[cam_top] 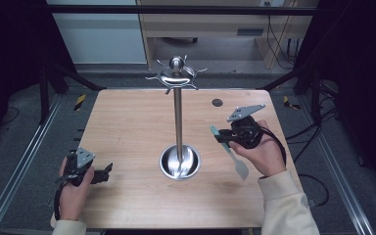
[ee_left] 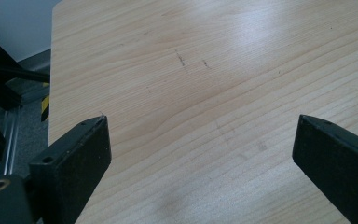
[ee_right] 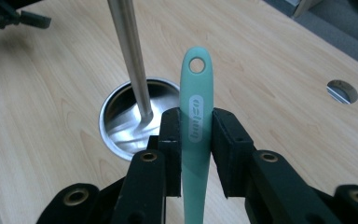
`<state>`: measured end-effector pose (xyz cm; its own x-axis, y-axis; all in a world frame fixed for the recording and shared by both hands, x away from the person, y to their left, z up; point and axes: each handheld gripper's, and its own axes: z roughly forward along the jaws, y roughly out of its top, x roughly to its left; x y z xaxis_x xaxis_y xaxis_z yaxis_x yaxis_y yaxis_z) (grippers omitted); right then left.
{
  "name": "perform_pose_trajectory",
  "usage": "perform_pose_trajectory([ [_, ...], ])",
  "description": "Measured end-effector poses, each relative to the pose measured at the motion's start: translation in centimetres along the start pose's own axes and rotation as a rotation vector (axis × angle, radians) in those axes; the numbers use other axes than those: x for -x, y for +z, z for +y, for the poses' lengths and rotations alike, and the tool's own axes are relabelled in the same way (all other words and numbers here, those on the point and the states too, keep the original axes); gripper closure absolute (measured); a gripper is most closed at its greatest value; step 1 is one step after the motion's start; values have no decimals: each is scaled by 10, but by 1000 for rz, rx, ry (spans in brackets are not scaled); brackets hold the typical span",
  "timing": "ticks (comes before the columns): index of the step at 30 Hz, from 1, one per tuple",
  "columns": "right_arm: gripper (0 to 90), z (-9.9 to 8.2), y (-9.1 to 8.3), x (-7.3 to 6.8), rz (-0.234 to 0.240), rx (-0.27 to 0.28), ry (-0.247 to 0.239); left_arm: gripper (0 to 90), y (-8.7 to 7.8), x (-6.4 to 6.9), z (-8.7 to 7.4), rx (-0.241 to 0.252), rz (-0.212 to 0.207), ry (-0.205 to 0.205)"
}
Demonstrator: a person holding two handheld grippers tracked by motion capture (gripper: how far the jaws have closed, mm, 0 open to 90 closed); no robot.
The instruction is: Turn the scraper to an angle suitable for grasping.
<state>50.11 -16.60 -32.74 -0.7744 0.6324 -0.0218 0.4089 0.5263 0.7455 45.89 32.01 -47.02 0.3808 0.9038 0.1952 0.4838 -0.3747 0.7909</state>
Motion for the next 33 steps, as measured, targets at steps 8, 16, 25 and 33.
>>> perform_pose_trajectory([
  [8,744,15,-5,12,-2,93,23,41,-7,-1,-3,6,8,-28],
  [16,744,12,-16,18,-18,133,47,42,-14,-9,-5,19,25,-60],
  [25,744,19,-24,9,-18,201,34,52,-10,-5,-3,11,9,-29],
  [33,744,26,-31,-3,-45,259,24,45,-10,-3,1,49,-25,-8],
])
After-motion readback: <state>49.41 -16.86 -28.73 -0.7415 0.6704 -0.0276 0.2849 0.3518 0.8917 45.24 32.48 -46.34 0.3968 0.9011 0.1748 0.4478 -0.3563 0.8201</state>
